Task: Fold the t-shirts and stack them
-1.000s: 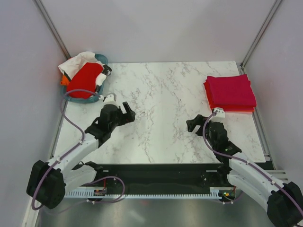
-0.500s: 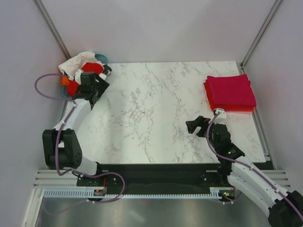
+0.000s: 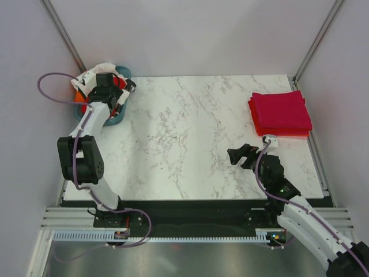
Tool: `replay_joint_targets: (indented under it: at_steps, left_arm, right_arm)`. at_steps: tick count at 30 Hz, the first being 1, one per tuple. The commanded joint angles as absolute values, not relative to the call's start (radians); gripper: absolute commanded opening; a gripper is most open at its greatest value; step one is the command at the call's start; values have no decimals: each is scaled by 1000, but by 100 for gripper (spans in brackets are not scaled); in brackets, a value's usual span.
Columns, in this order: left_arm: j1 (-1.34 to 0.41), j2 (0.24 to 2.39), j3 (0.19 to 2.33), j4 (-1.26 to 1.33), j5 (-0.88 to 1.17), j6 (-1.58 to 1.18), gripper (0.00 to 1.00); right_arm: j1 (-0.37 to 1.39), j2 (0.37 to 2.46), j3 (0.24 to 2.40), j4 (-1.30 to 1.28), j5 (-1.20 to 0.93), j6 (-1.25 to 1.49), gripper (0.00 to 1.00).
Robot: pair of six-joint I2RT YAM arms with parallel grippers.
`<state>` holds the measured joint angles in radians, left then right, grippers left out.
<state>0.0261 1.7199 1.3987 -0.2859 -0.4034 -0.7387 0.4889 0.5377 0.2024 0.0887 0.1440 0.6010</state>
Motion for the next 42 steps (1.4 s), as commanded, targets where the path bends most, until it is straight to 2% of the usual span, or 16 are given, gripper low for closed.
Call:
replay_joint_targets:
  at_steps: [1,5,6,7,8,10,11,17,23,27,32,35,42]
  left_arm:
    - [35,1788,1459,-298,-483,-683,69]
    - [49,1887,1511,-308,-451,-672,69]
    - [52,1925,1531,-310,-425,-673,68]
    - [54,1942,1542,-313,-413,-673,62]
    - [58,1956,1552,-317,-400,-673,41]
    - [61,1965,1572,-328,-371,-672,21]
    - [63,1957,1575,-334,-370,-667,2]
    - [61,1740,1503,-354,-451,-673,3]
    - [60,1495,1465,-350,-350,-641,5]
    - [61,1343,1419,-286,-356,-641,6]
    - [63,1272,1437,-264,-394,-607,4]
    - [63,1253,1442,-267,-345,-617,4]
    - [11,1244,1442,-278,49,-698,2]
  right_arm:
    - [491,549,204,101,129,584,96]
    - [491,557,203,107,127,583,96]
    - [491,555,202,107,129,583,96]
    - [491,557,202,109,130,581,96]
    - [491,557,202,106,130,578,96]
    - [489,554,202,103,135,575,96]
    - [491,552,202,101,137,574,96]
    - [491,555,204,92,147,571,96]
    - [491,569,199,107,138,574,96]
    - [491,586,202,114,132,572,96]
    - [489,595,203,121,127,572,95]
    - [491,595,202,123,127,571,95]
    - [491,603,202,124,130,568,95]
